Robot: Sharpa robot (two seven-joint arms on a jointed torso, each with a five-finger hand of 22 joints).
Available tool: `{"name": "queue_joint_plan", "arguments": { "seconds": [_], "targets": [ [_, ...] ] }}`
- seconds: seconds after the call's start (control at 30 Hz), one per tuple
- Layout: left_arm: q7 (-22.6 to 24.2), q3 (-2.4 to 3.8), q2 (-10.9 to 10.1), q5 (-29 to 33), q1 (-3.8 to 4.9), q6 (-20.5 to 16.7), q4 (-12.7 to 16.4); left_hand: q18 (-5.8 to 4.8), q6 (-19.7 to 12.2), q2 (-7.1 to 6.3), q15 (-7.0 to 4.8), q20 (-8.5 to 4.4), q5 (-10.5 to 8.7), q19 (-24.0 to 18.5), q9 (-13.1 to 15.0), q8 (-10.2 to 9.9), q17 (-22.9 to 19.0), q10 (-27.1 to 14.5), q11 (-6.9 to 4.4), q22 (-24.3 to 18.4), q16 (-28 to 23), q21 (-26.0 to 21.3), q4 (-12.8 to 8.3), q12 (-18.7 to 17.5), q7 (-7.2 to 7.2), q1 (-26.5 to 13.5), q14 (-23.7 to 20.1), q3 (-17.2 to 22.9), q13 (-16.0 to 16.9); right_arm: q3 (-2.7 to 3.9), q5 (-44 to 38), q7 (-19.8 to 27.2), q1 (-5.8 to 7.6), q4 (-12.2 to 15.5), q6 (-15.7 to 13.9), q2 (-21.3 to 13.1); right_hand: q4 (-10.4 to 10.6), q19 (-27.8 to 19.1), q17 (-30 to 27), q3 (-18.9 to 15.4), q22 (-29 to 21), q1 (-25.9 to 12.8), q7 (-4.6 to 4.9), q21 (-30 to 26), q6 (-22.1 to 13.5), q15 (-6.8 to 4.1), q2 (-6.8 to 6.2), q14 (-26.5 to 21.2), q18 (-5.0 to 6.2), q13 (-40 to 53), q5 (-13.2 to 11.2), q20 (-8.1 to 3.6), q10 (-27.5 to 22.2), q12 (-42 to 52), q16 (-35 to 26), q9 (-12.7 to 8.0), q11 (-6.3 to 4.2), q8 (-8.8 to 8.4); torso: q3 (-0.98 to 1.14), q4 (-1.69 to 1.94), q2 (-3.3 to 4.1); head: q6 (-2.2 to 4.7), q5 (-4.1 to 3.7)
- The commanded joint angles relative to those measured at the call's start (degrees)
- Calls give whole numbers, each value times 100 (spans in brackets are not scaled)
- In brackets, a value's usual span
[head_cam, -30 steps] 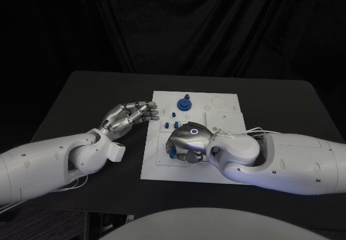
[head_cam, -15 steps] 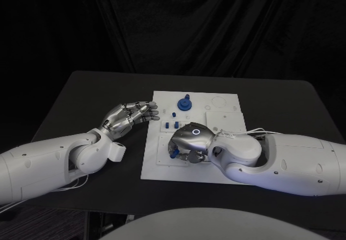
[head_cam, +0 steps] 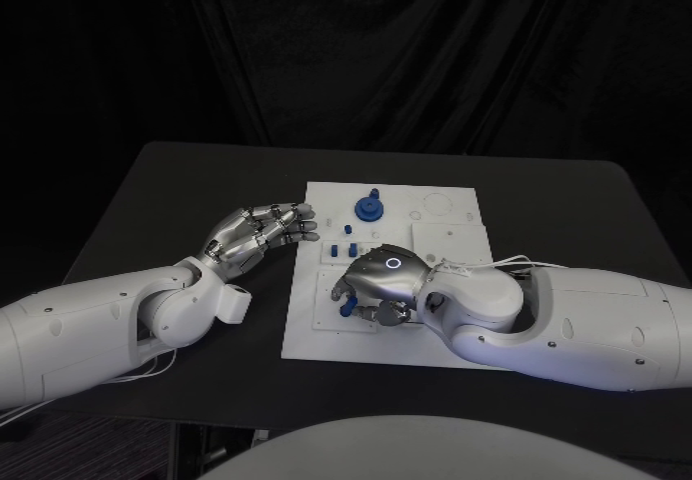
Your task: Assemble the parts on the task board
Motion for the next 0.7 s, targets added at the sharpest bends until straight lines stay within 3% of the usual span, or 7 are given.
{"name": "queue_joint_plan", "arguments": {
  "seconds": [0.03, 0.07, 0.17, 0.37, 0.53, 0.7],
  "targets": [
    [38, 4, 12, 3, -13, 99, -2, -24, 5, 30, -6, 4, -39, 8, -6, 26, -5, 12, 45, 5, 35, 24, -11, 25, 30, -5, -34, 32, -6, 1, -48, 88, -13, -3, -35, 8, 95, -39, -90, -120, 861, -155, -120, -103, -404, 94, -111, -41, -26, -110, -199, 78, -290, -221, -62, -142, 106, -89, -1, 2, 1, 0, 0],
    [38, 4, 12, 3, -13, 99, -3, -24, 5, 30, -5, 4, -43, 7, -6, 26, -5, 12, 47, 5, 37, 24, -10, 26, 31, -8, -35, 35, -6, 1, -48, 98, -13, -4, -36, 9, 127, -69, -152, -233, 843, -197, -201, -171, -592, 106, -153, -71, -15, -137, -295, 106, -413, -292, -96, -204, 131, -83, -1, 1, 1, 0, 0],
    [35, 4, 13, 3, -14, 101, -5, -24, 5, 30, -5, 4, -43, 7, -6, 26, -5, 12, 47, 5, 37, 24, -10, 26, 31, -8, -35, 35, -6, 1, -47, 134, -13, -11, -27, 12, 262, -125, -220, -623, 817, -138, -276, -284, -1121, 145, -114, -127, 18, -143, -447, 173, -511, -333, -129, -429, 167, -88, -1, 0, 1, 0, 2],
    [28, 4, 14, 3, -15, 104, -8, -24, 5, 30, -5, 4, -43, 7, -6, 26, -5, 12, 47, 5, 37, 24, -10, 26, 31, -8, -35, 35, -6, 1, 23, 205, -12, -18, -78, -13, 477, -168, -285, -881, 794, -122, -305, -388, -1307, 161, -134, -171, 38, -135, -634, 201, -607, -340, -157, -556, 183, -97, -1, 0, 0, 0, 11],
    [22, 4, 12, 3, -16, 106, -6, -25, 4, 29, -5, 5, -55, 5, -7, 26, -4, 11, 51, 6, 41, 23, -9, 30, 32, -15, -38, 41, -6, 1, 90, 281, -12, 6, -240, -106, 531, -200, -328, -912, 775, -72, -273, -466, -1199, 174, -117, -198, 52, -134, -636, 210, -672, -342, -178, -564, 197, -71, -1, 1, 0, 0, 16],
    [26, 4, -6, 3, -19, 105, 9, -25, 5, 29, -5, 5, -61, 3, -7, 27, -4, 11, 54, 7, 43, 23, -7, 32, 33, -20, -40, 45, -5, 15, 131, 362, -2, 136, -593, -376, 567, -216, -343, -910, 770, 9, -206, -499, -795, 173, -68, -219, 58, -122, -597, 214, -714, -302, -182, -528, 195, 15, -1, 0, 1, 0, 15]
  ]
}}
